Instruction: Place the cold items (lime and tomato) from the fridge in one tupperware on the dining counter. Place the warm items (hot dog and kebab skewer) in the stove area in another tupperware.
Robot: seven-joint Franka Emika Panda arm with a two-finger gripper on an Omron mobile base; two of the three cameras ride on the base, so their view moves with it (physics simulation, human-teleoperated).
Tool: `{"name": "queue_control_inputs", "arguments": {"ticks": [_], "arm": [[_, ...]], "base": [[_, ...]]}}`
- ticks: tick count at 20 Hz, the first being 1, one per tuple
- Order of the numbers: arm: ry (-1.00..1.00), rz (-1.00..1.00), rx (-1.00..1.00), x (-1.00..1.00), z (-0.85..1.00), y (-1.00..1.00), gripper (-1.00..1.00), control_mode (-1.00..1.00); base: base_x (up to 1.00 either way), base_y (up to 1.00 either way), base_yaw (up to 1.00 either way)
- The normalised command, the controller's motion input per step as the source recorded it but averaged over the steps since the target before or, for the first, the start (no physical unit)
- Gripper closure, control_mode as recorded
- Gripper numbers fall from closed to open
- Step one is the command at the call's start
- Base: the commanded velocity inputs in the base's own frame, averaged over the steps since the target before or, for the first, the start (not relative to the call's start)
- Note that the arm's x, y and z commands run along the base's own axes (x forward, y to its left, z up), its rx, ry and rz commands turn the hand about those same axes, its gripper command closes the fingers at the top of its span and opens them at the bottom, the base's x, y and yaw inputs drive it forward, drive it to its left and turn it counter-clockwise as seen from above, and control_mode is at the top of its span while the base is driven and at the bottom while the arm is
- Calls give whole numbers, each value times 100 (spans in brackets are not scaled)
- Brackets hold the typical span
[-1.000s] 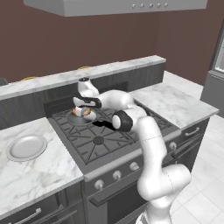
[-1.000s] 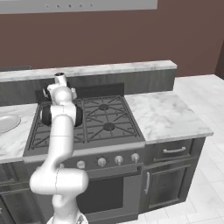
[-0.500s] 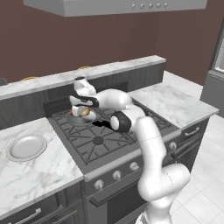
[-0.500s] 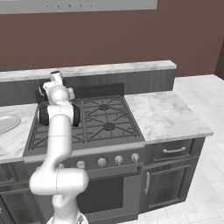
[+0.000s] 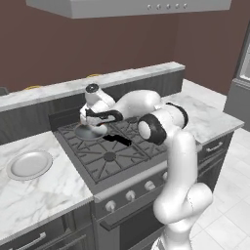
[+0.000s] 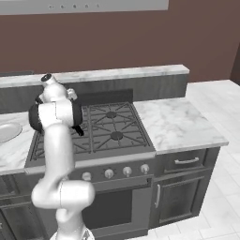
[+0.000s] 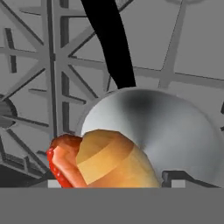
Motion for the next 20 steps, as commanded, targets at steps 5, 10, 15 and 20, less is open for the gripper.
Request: {"name": "queue_control_inputs", "arguments": {"ticks": [5,10,15,20], "arm": [[-54,-4,36,-100,28,-92,100,-100],[-7,-15,38,-100,95,-100,100,-100],[0,-18,29,-96,100,-99,100,-100],[0,-19,23,-64,100,-99,100,-100]], "base": [[0,0,0],[0,0,0],[0,0,0],[0,0,0]]}}
